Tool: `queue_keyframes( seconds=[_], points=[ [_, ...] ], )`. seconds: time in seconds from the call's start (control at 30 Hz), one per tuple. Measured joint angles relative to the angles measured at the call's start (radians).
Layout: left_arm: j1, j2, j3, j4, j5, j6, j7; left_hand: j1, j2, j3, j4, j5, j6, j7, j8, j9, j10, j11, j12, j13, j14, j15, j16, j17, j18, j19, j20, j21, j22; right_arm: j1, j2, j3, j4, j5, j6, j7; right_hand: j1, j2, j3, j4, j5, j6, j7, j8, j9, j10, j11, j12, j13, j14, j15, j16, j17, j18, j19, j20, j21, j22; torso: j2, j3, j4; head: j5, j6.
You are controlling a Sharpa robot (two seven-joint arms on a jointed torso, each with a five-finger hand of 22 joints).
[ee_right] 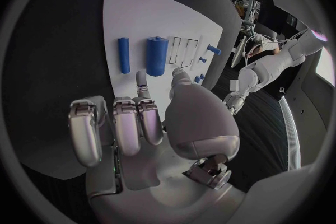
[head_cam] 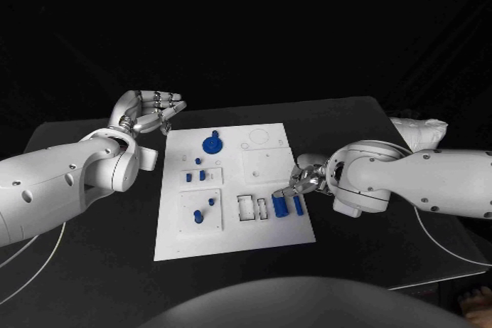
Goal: Assemble the parts on the task board
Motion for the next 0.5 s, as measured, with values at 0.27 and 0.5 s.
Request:
queue_keyframes(
  seconds=[0.27, 0.5],
  points=[
    [0.000, -0.006, 0.000, 0.004, 0.000, 0.000, 0.000, 0.000, 0.000, 0.000, 0.000, 0.000, 0.000, 0.000, 0.000, 0.000, 0.000, 0.000, 0.000, 0.000, 0.000, 0.000, 0.000, 0.000, 0.000, 0.000, 0.000, 0.000, 0.000, -0.022, 0.029, 0.000, -0.021, -0.008, 0.042, -0.003, -0.009, -0.009, 0.015, -0.001, -0.005, -0.021, 0.006, -0.011, 0.008, 0.000, 0.000, 0.000, 0.000, 0.000, 0.000, 0.000, 0.000, 0.000, 0.000, 0.000, 0.000, 0.000, 0.000, -0.0001, -0.0007, 0.002, 0.000],
    [0.000, -0.010, 0.000, 0.010, 0.000, 0.000, 0.000, 0.000, 0.000, 0.000, 0.000, 0.000, 0.000, 0.000, 0.000, 0.000, 0.000, 0.000, 0.000, 0.000, 0.000, 0.000, 0.000, 0.000, 0.000, 0.000, 0.000, 0.000, 0.000, -0.032, 0.046, 0.003, -0.034, -0.026, 0.059, -0.004, -0.009, -0.009, 0.024, -0.007, -0.010, -0.023, 0.009, -0.006, 0.021, 0.000, 0.000, 0.000, 0.000, 0.000, 0.000, 0.000, 0.000, 0.000, 0.000, 0.000, 0.000, 0.000, 0.000, -0.0002, 0.0001, 0.009, 0.000]
  ],
)
